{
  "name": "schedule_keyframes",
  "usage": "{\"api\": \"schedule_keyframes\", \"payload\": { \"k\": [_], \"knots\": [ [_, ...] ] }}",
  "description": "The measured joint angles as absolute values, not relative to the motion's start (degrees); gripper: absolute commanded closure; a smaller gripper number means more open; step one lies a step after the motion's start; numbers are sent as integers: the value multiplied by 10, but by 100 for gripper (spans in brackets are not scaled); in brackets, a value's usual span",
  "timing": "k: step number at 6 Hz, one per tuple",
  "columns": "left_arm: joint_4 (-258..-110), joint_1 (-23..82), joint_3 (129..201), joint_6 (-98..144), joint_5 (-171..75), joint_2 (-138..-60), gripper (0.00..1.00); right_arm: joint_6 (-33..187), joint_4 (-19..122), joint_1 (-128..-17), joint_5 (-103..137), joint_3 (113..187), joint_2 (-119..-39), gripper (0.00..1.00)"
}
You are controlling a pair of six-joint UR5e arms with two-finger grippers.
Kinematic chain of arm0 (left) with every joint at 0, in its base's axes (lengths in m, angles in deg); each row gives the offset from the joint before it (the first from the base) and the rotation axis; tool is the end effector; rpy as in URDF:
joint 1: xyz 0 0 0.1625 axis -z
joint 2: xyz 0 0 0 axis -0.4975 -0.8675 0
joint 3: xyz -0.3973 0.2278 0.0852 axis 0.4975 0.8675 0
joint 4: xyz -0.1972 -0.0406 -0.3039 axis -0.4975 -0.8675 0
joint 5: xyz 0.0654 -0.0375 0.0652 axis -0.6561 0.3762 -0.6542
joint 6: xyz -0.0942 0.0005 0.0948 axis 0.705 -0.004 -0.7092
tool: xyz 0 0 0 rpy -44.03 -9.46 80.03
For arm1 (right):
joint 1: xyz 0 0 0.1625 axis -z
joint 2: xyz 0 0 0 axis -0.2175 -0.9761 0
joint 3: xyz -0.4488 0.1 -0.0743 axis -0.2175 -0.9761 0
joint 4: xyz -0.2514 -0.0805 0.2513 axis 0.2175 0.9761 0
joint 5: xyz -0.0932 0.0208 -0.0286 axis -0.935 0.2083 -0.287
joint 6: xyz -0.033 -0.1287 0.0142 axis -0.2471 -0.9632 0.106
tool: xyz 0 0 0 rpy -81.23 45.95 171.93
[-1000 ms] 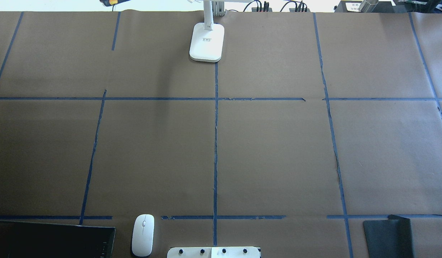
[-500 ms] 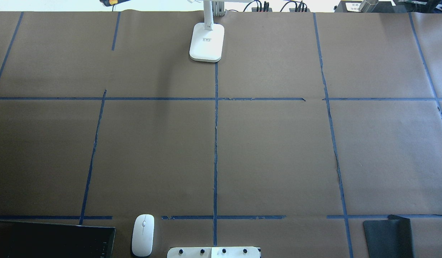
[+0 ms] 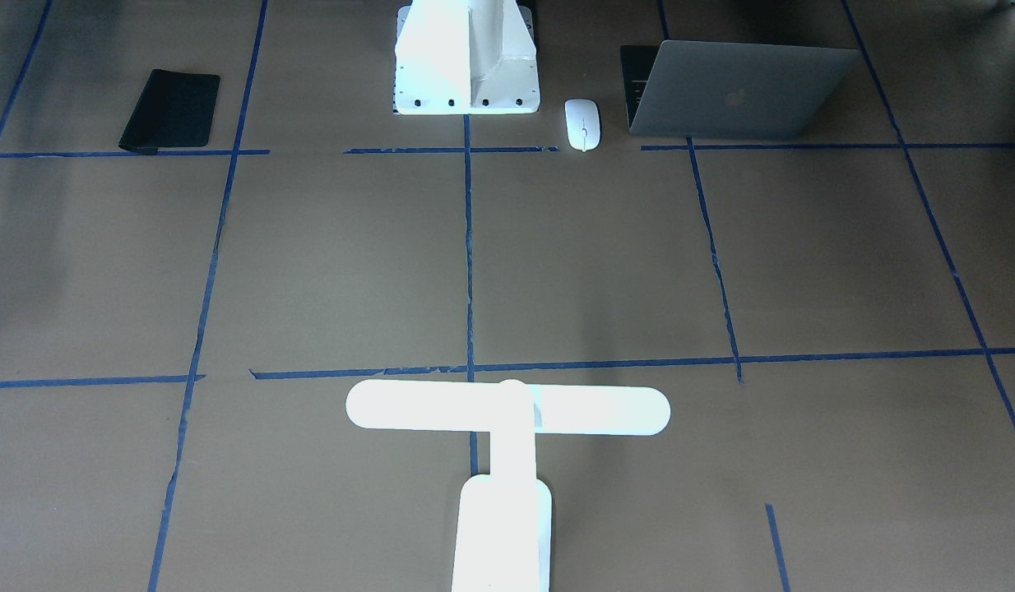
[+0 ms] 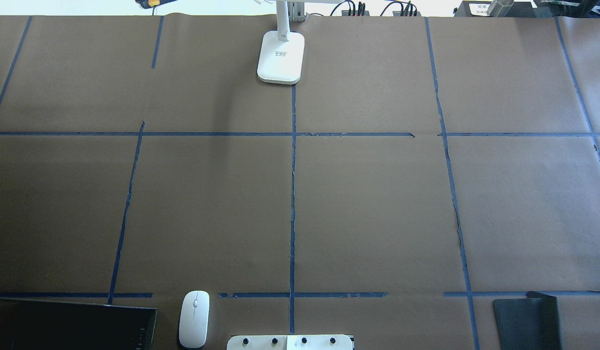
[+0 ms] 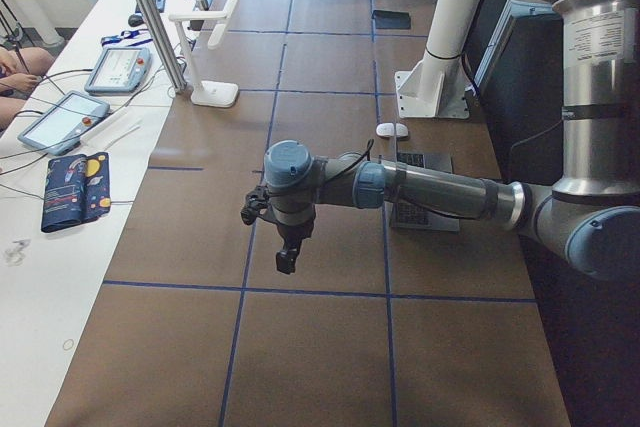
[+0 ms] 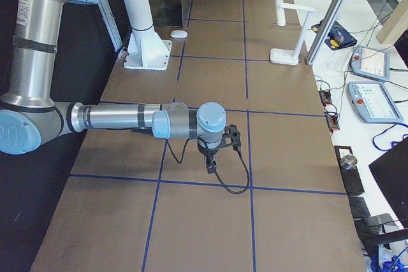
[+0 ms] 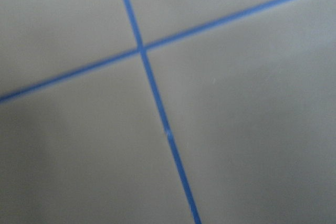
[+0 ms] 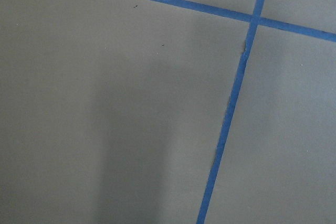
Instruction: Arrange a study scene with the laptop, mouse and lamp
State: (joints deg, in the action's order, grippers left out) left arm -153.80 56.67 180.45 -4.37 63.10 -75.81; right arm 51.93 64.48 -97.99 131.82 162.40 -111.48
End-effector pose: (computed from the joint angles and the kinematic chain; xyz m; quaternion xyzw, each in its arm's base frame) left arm -0.0172 -0.4173 0.6339 0.1037 0.3563 0.1602 0.9147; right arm 0.0061 -0.3454 0.6827 0.0391 -0.4068 -0.1153 0.9054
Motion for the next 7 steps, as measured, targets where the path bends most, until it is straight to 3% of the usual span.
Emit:
{"api": "schedule_keyframes", "payload": {
  "k": [3,7],
  "knots": [
    [-1668,499,1821,7,710,-749,0,519,645,-980,1327,1626,-1116,0],
    [-1741,306,2019,99,741,-702,3,519,645,-980,1332,1626,-1117,0]
  ]
}}
